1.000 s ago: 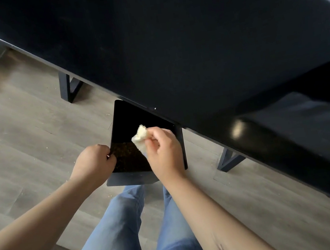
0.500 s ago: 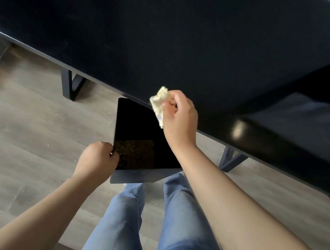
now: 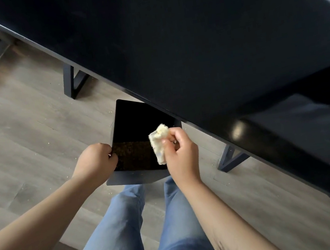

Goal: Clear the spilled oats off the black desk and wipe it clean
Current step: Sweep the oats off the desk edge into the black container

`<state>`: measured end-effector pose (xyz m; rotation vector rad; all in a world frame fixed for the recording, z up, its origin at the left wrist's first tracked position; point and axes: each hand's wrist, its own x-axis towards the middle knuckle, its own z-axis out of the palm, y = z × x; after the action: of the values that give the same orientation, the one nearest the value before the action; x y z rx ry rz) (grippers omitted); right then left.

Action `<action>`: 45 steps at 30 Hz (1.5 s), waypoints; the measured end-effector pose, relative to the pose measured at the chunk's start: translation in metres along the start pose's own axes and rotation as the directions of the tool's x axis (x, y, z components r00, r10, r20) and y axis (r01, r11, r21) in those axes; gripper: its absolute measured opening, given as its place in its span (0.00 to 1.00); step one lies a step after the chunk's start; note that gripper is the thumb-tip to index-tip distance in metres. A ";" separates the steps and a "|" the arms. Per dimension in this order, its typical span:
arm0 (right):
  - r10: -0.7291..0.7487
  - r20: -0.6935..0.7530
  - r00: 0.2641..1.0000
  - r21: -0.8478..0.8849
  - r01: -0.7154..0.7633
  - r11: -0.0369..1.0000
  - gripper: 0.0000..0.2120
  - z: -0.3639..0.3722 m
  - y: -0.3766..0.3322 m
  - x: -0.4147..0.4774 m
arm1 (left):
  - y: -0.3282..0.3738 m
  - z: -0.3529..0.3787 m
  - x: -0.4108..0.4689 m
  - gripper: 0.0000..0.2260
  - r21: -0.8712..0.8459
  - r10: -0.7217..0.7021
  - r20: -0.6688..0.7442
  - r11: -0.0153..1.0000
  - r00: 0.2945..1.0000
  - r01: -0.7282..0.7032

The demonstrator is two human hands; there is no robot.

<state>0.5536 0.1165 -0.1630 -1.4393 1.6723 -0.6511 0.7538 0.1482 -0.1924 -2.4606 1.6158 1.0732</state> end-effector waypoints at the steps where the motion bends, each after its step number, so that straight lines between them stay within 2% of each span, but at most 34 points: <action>1: 0.042 -0.056 0.998 0.015 -0.041 0.999 0.05 -0.005 0.003 -0.001 | -0.001 0.000 -0.001 0.12 0.000 0.001 0.000 1.000 1.000 -0.001; 7: 0.248 -0.305 0.920 0.066 -0.239 0.969 0.04 -0.026 0.020 0.004 | -0.001 0.004 -0.002 0.12 0.010 0.014 -0.002 1.000 1.000 -0.014; 11: 0.283 -0.356 0.890 -0.009 -0.306 0.952 0.07 -0.026 0.028 0.016 | 0.000 0.006 -0.001 0.12 0.019 0.039 -0.001 0.999 0.999 -0.039; 19: 0.245 -0.364 0.899 -0.014 -0.268 0.963 0.07 0.019 0.008 0.038 | -0.001 0.003 0.000 0.12 -0.004 0.046 -0.009 0.999 0.999 -0.046; 23: 0.158 -0.298 0.941 -0.002 -0.166 0.986 0.08 0.045 -0.010 0.046 | -0.010 0.001 0.000 0.12 -0.013 0.033 -0.020 0.999 0.999 -0.033; 26: -0.001 -0.073 0.997 -0.078 -0.005 0.997 0.07 0.054 -0.019 0.047 | -0.015 -0.003 -0.001 0.12 -0.026 0.023 -0.022 0.999 0.999 -0.024; 28: -0.062 0.097 0.993 -0.136 0.075 0.988 0.07 0.055 -0.017 0.040 | -0.018 -0.004 -0.003 0.13 -0.028 0.019 -0.024 0.999 1.000 -0.019; 31: -0.081 0.157 0.984 -0.188 0.110 0.976 0.07 0.048 -0.003 0.021 | -0.019 -0.004 -0.007 0.15 -0.012 0.010 -0.012 1.000 1.000 -0.010; 34: -0.032 0.101 0.994 -0.198 0.052 0.979 0.05 0.032 0.018 0.001 | -0.016 0.000 -0.012 0.16 0.010 0.008 -0.004 1.000 1.000 -0.008; 37: 0.035 -0.053 0.998 -0.178 -0.044 0.983 0.06 0.010 0.034 -0.013 | -0.012 0.010 -0.017 0.15 0.017 0.008 -0.003 1.000 1.000 -0.008; 40: 0.118 -0.212 0.970 -0.103 -0.143 0.984 0.08 -0.008 0.035 -0.010 | -0.008 0.026 -0.021 0.12 0.010 0.007 -0.015 1.000 1.000 -0.006; 45: 0.184 -0.321 0.929 0.031 -0.184 0.982 0.09 0.004 0.030 0.032 | -0.001 0.045 -0.018 0.11 -0.007 0.031 -0.052 0.999 0.998 -0.031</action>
<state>0.5405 0.0925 -0.1975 -1.2011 2.0322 -0.8131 0.7268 0.1790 -0.2174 -2.4963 1.6724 1.0296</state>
